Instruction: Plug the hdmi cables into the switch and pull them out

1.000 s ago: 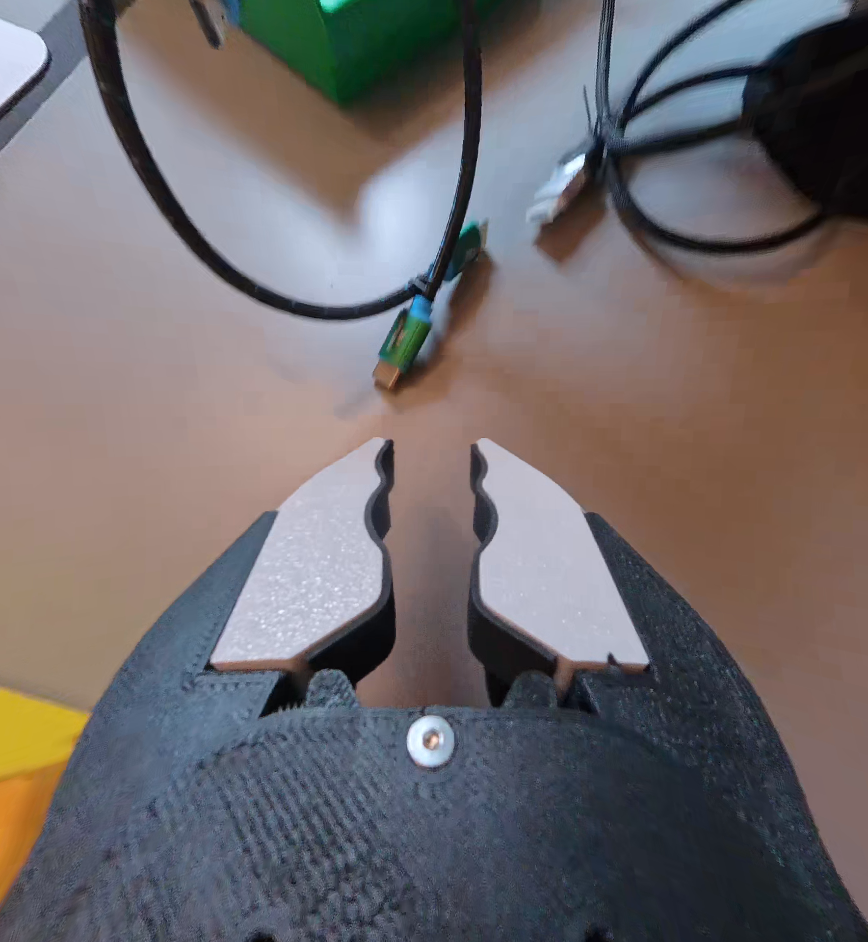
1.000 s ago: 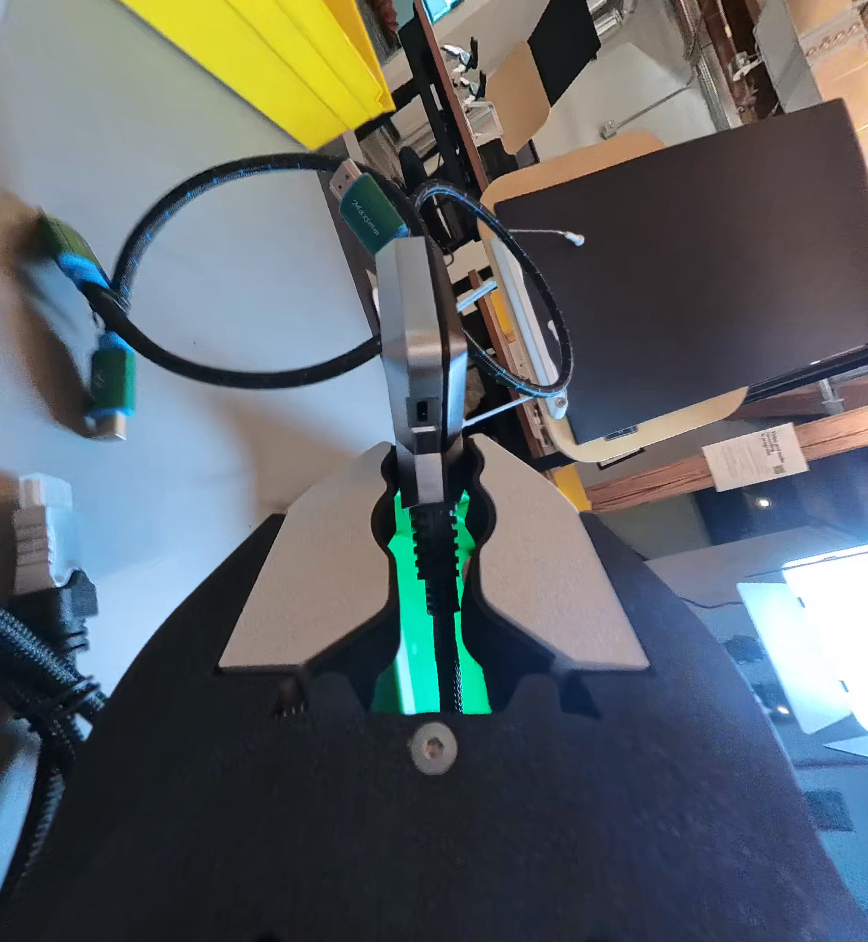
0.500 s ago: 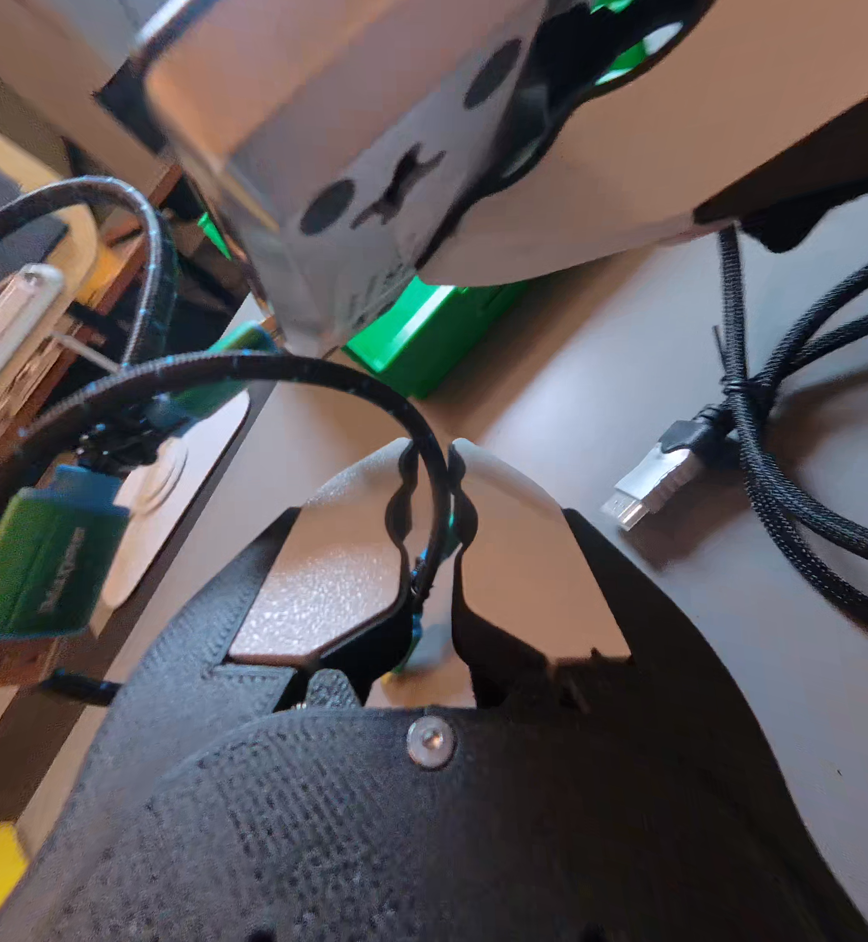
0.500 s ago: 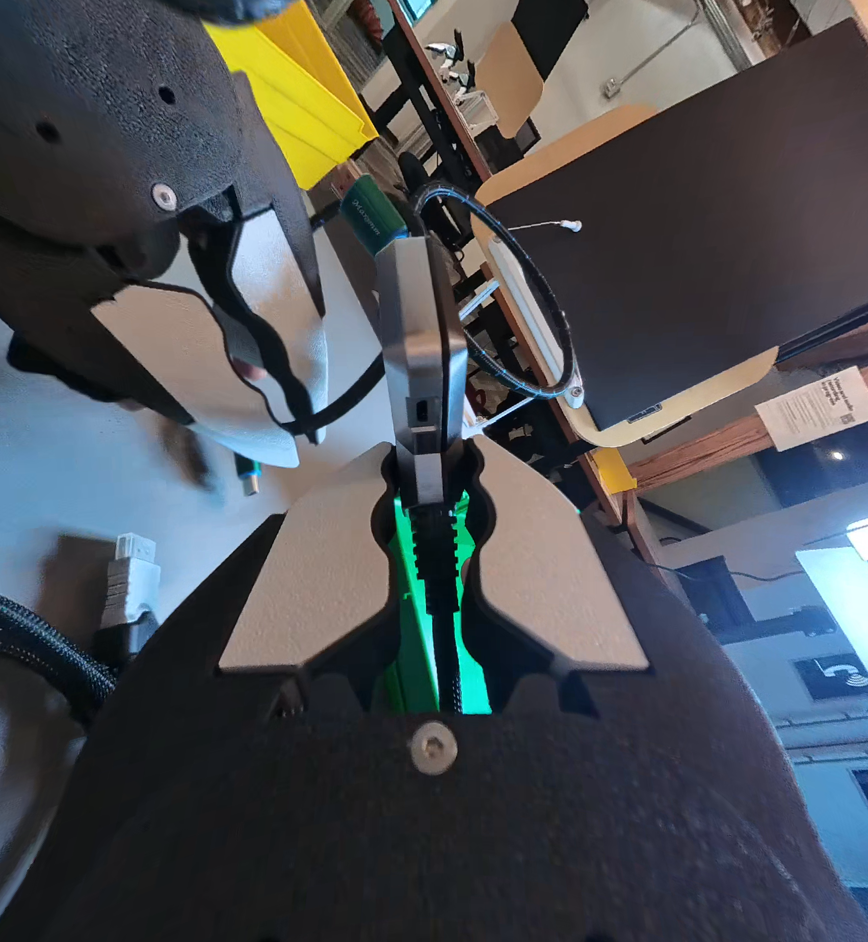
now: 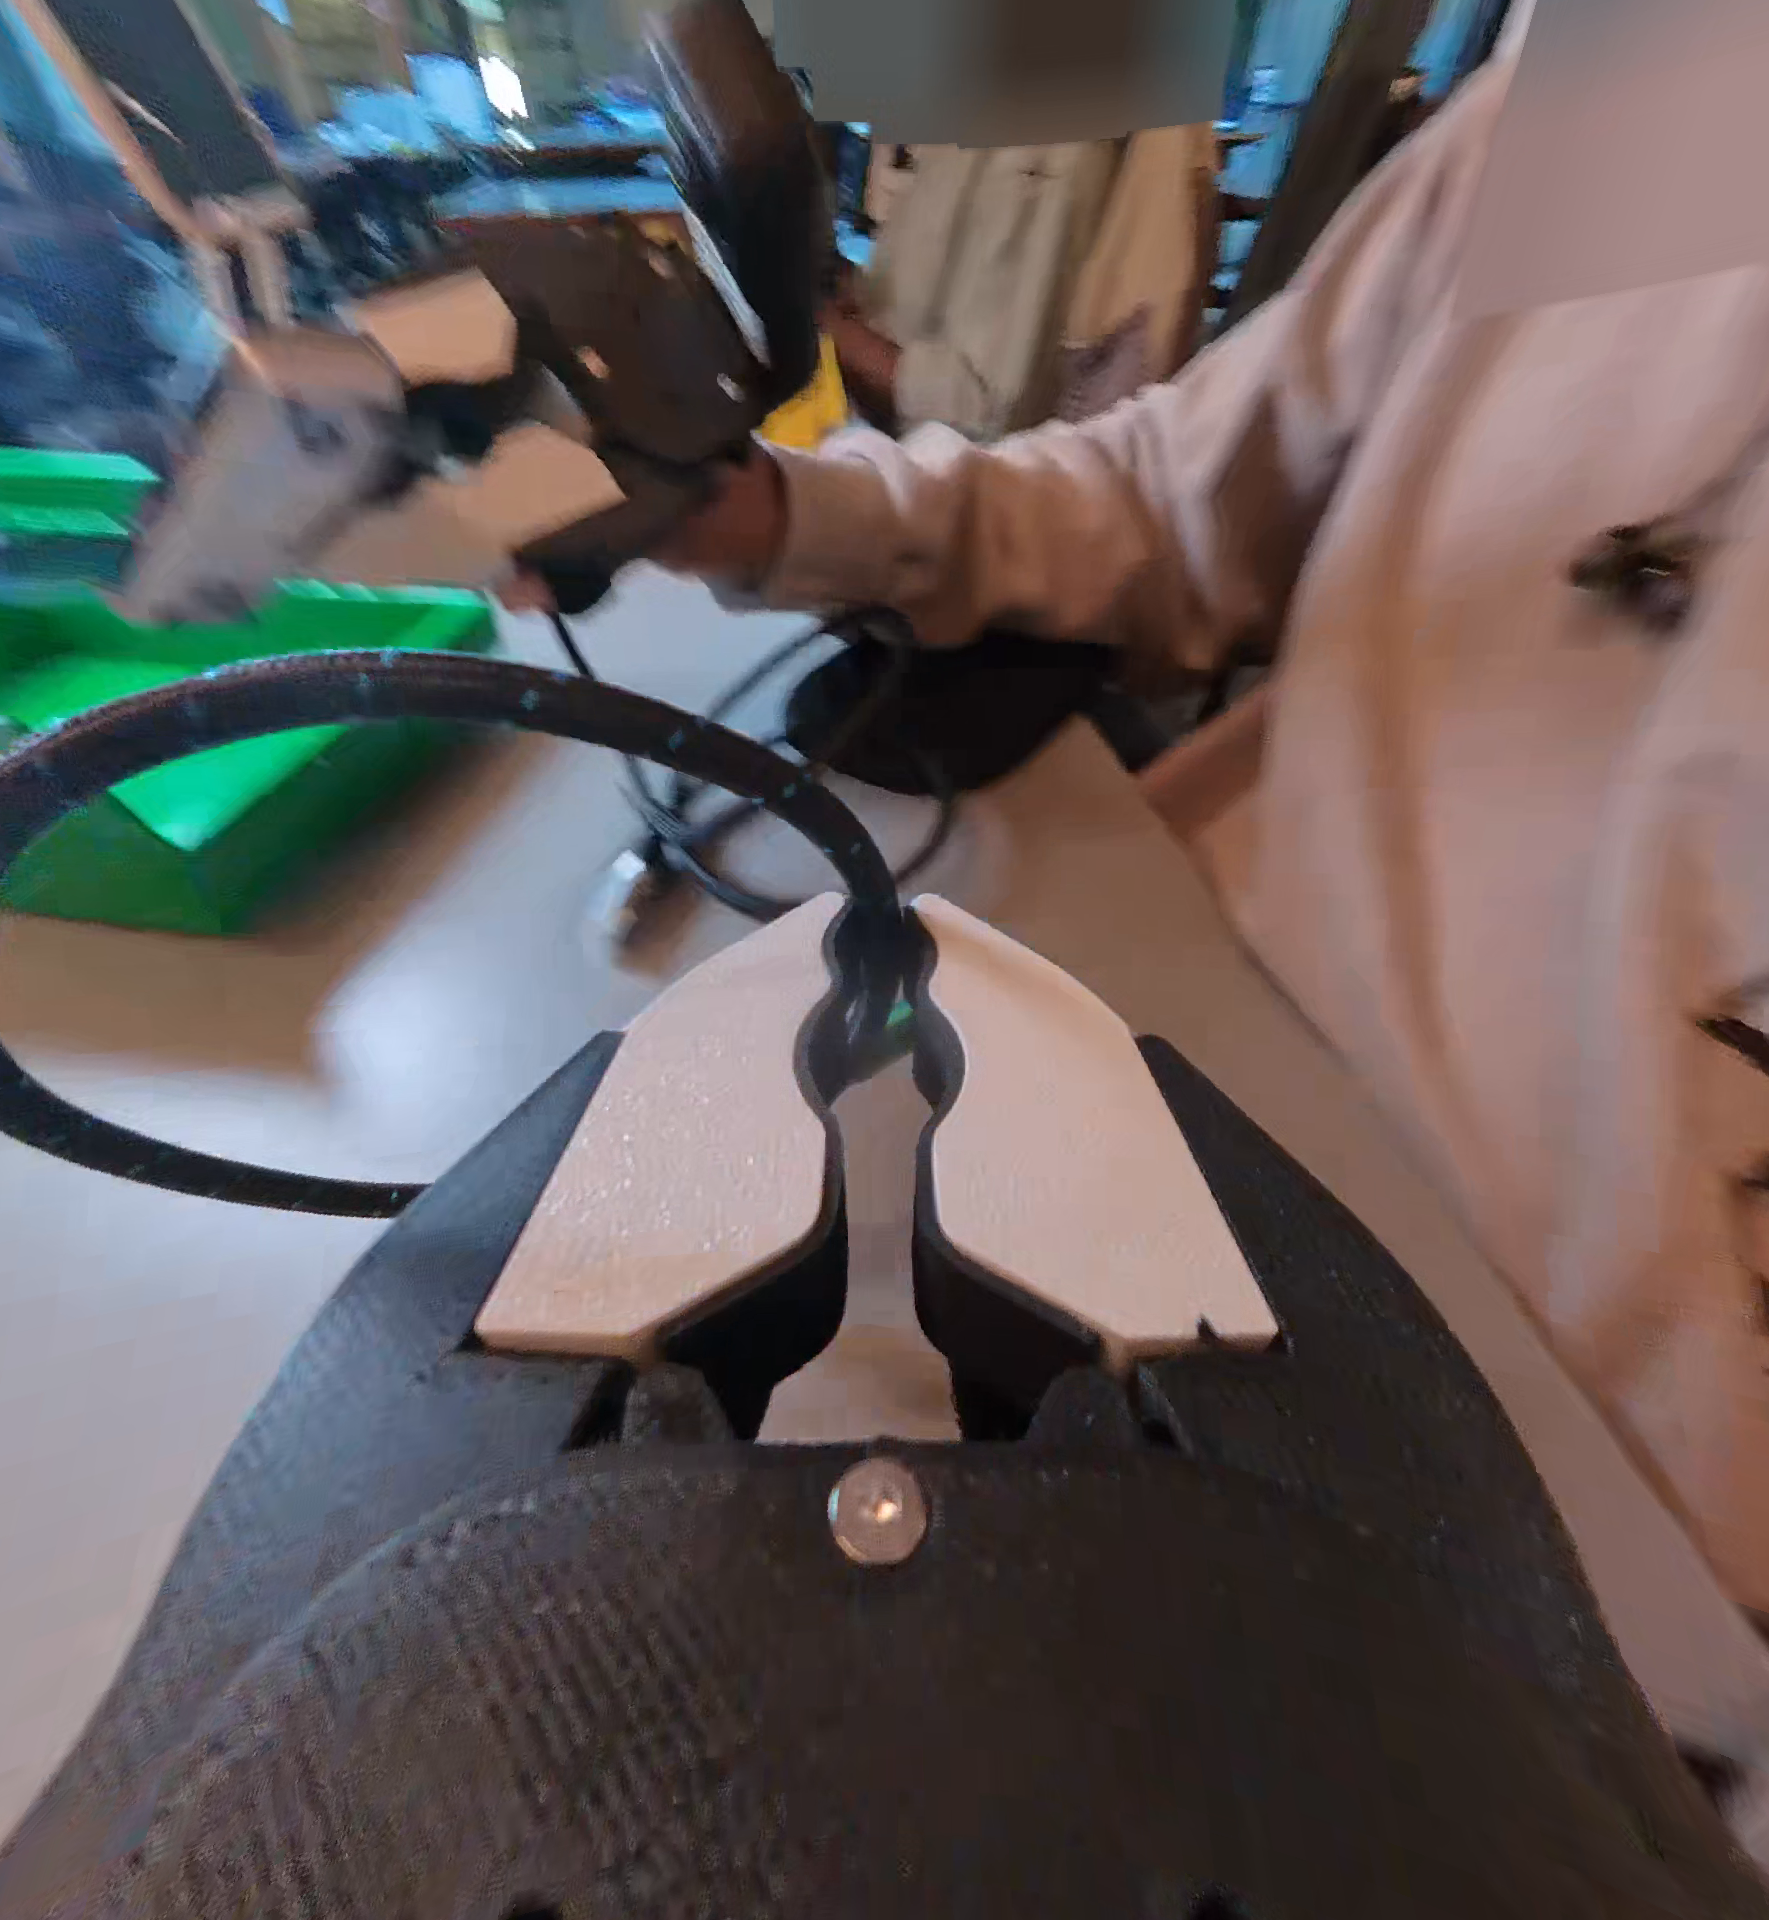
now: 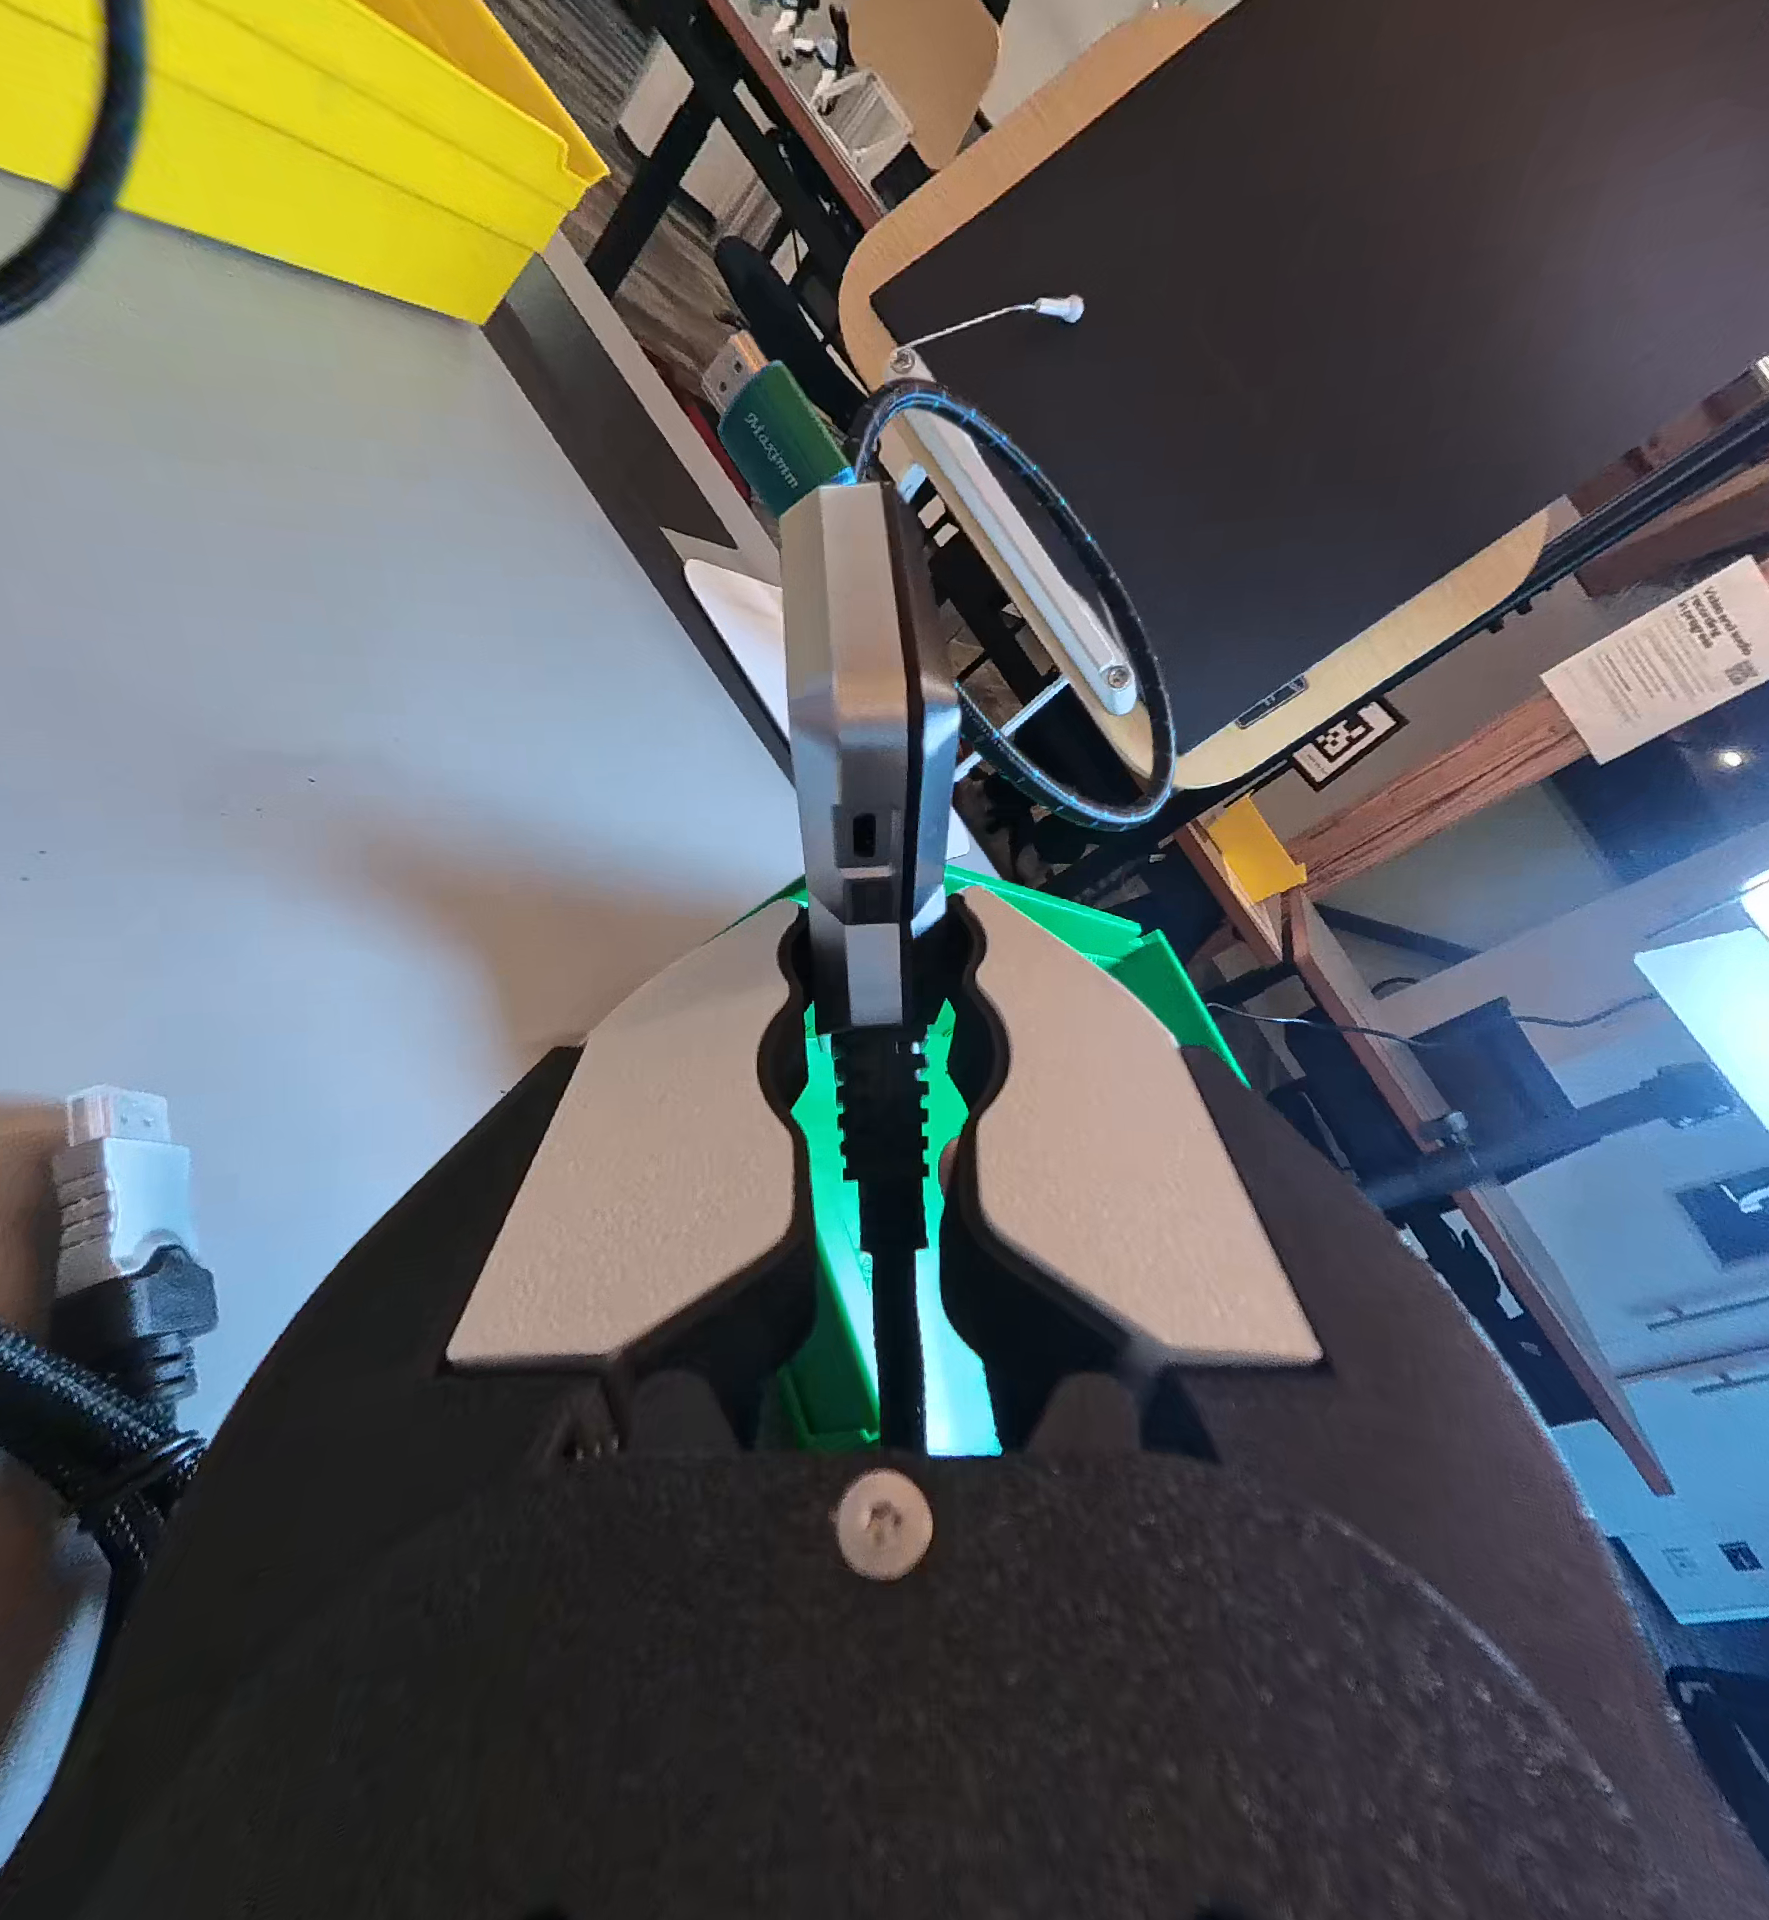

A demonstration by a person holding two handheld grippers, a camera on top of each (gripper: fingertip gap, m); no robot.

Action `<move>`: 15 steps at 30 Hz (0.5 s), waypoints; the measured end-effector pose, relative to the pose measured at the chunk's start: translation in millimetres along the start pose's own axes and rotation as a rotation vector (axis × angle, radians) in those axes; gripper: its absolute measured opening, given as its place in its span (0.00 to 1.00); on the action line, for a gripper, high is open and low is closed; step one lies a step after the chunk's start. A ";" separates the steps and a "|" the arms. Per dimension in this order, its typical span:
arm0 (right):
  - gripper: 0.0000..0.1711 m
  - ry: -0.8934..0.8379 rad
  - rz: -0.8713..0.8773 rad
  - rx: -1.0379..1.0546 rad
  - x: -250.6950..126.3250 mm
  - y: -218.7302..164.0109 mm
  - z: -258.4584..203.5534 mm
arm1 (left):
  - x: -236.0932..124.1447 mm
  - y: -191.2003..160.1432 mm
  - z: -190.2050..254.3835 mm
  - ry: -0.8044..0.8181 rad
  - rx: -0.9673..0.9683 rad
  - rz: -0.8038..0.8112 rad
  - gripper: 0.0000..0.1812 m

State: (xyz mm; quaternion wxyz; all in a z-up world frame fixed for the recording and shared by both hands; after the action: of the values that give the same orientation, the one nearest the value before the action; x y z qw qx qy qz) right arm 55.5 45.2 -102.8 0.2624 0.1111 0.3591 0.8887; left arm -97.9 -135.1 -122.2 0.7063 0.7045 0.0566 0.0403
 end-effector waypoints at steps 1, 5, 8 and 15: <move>0.14 0.006 -0.003 0.003 0.9 -0.9 -1.8 | -9.3 -9.8 4.3 -0.034 -0.062 -0.025 0.04; 0.13 0.023 -0.015 -0.035 2.8 -1.7 -8.7 | -39.6 -26.9 -2.1 0.008 -0.177 -0.091 0.05; 0.14 0.026 -0.006 -0.037 2.7 0.4 -9.8 | -63.5 -37.2 -18.9 0.171 -0.224 -0.177 0.06; 0.14 0.035 -0.011 -0.019 3.3 -4.7 -9.5 | -125.6 -27.7 -74.3 0.845 -0.054 -0.300 0.14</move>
State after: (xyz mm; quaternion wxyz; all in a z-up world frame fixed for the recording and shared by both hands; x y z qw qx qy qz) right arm 50.8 44.3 -112.9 0.2621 0.0908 0.3560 0.8924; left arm -233.1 -78.9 -147.0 0.6374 0.5914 0.4406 0.2233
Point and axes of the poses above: each gripper's, where its closed fingertips meet, x out along the fingers, y out of its top, z = x × y across the jaws, the point moved 3 cm from there along -x, back along the fingers, and after that the axes turned 12 degrees about z, right-handed, at the moved point
